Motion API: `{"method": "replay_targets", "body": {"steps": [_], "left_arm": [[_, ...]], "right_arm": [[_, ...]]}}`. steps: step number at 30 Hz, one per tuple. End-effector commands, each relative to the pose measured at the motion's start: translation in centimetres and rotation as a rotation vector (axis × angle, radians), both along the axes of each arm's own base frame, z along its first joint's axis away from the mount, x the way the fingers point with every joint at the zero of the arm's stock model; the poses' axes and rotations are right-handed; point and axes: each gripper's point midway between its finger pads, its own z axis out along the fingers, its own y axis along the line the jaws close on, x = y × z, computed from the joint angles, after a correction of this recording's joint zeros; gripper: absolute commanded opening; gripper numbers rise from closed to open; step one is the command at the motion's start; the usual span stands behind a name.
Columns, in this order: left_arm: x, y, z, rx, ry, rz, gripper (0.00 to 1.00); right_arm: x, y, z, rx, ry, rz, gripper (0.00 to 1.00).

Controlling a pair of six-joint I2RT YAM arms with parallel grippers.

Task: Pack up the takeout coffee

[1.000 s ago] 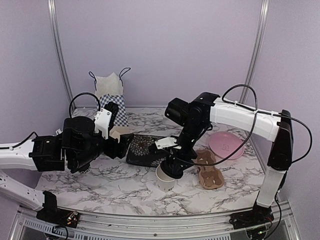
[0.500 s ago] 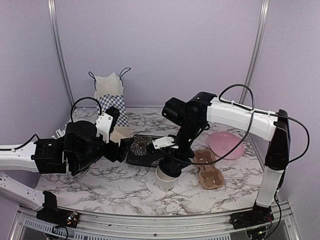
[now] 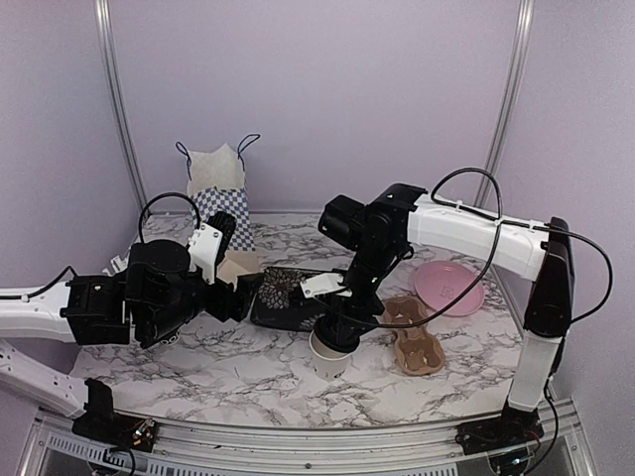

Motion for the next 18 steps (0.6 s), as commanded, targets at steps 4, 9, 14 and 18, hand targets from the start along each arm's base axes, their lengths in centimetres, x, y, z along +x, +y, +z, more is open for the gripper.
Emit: {"method": "replay_targets", "body": {"steps": [4,9,14,18], "left_arm": [[-0.11,0.27,0.53,-0.036,-0.01,0.003,0.88],[-0.13,0.34,0.69,-0.042,-0.013,0.004,0.88],[-0.15,0.33,0.6,-0.04,-0.011,0.002,0.88],[-0.16,0.42,0.55,-0.042,-0.01,0.004,0.88]], "right_arm": [[0.23,1.2,-0.64,-0.014,-0.015,-0.01,0.65],[-0.23,1.49,-0.78,-0.02,-0.019,-0.001,0.66],[-0.29,1.65,-0.97,-0.023,-0.02,-0.005,0.67],[-0.47,1.83,-0.94,-0.021,-0.022,-0.004,0.71]]}}
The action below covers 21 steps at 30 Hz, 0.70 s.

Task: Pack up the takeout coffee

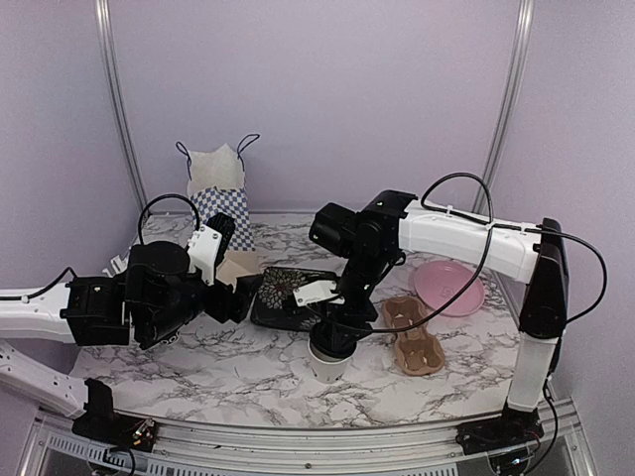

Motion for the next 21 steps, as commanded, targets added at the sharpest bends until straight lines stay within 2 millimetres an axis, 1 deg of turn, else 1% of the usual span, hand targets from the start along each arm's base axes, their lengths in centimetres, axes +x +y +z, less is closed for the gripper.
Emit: {"method": "replay_targets", "body": {"steps": [1,5,8,11,13,15,17,19,21], "left_arm": [[-0.1,0.3,0.7,-0.043,-0.011,0.006,0.88],[0.1,0.5,0.6,-0.055,-0.002,0.029,0.89],[0.2,0.4,0.2,-0.048,0.02,0.041,0.91],[0.3,-0.1,-0.1,-0.036,0.055,0.045,0.91],[0.3,-0.4,-0.4,-0.035,0.084,0.057,0.91],[0.3,-1.1,-0.6,-0.041,0.125,0.059,0.91],[0.1,-2.0,-1.1,-0.063,0.191,0.057,0.89],[-0.2,-2.9,-1.8,-0.088,0.265,0.055,0.86],[-0.9,-4.2,-2.9,-0.115,0.355,0.031,0.82]], "right_arm": [[0.0,1.0,0.2,0.016,-0.014,0.0,0.73],[-0.3,1.2,0.7,0.032,-0.014,0.003,0.78],[-0.2,1.4,1.7,0.059,-0.023,-0.002,0.84],[-0.3,1.5,2.7,0.085,-0.033,-0.003,0.9],[-0.3,1.4,3.5,0.099,-0.043,-0.007,0.91],[-0.1,1.1,4.5,0.113,-0.063,-0.014,0.92],[0.4,0.6,5.7,0.138,-0.082,-0.034,0.93],[1.3,0.0,7.2,0.186,-0.089,-0.078,0.93],[3.3,-1.0,8.0,0.24,-0.059,-0.167,0.92]]}}
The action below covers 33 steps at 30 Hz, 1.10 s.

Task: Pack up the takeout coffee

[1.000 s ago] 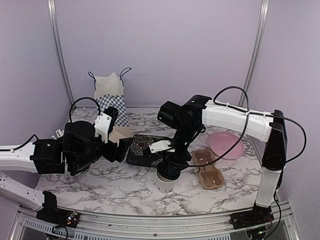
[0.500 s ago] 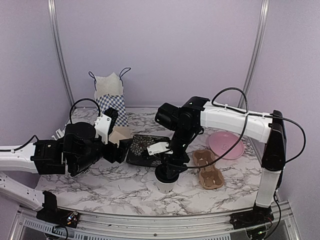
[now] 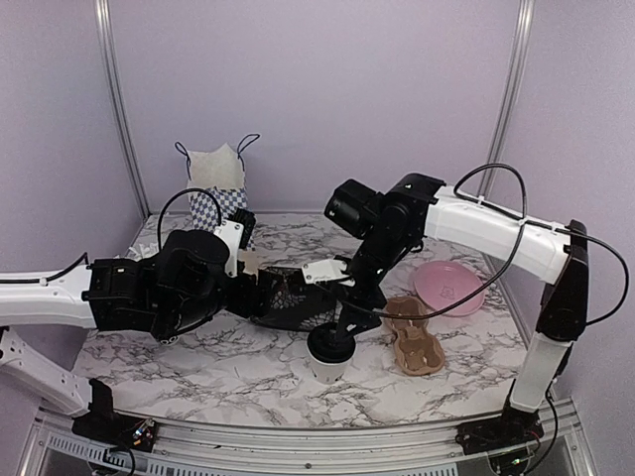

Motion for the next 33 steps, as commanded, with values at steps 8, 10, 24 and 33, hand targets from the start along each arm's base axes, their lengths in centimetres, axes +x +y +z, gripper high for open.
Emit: {"method": "replay_targets", "body": {"steps": [8,10,24,33], "left_arm": [[-4.2,-5.5,-6.3,-0.143,0.484,-0.088,0.81],[-4.4,-6.2,-6.9,-0.167,0.525,-0.093,0.83],[-3.6,-7.2,-10.9,-0.245,0.669,-0.03,0.77],[-3.7,-8.3,-11.4,-0.272,0.68,-0.101,0.72]], "right_arm": [[6.7,-4.3,2.8,0.282,0.171,-0.361,0.9],[7.0,-4.6,2.1,0.305,0.223,-0.408,0.9],[3.9,-4.2,-2.0,0.322,0.505,-0.417,0.83],[3.4,-3.9,-3.3,0.303,0.577,-0.425,0.7]]}}
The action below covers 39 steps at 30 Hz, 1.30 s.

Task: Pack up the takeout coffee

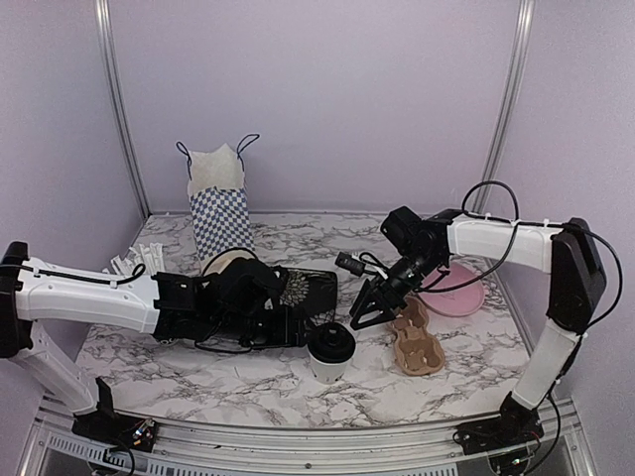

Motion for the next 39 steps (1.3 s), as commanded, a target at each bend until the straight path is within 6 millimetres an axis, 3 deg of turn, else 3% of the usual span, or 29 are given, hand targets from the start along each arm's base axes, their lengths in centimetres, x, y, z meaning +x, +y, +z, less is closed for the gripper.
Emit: {"method": "replay_targets", "body": {"steps": [1,8,25,28,32,39], "left_arm": [[0.0,-1.3,0.2,-0.047,-0.007,-0.045,0.72],[0.0,-1.6,-0.8,-0.03,0.001,-0.065,0.74],[-0.2,0.5,-4.6,0.033,0.093,-0.042,0.55],[-0.4,0.6,-5.0,0.047,0.101,-0.055,0.54],[-0.7,0.7,-5.4,0.061,0.114,-0.065,0.54],[-1.3,2.2,-7.7,0.153,0.157,-0.059,0.52]], "right_arm": [[-0.1,0.5,-0.3,0.025,0.038,0.003,0.68],[-0.5,0.8,-1.0,0.013,0.066,0.017,0.62],[-1.7,1.5,-2.3,-0.004,0.115,0.058,0.49],[-1.9,1.3,-2.1,-0.001,0.127,0.06,0.49],[-1.9,1.0,-1.8,-0.004,0.128,0.054,0.59],[-2.3,0.2,-4.0,-0.064,0.146,0.027,0.59]]}}
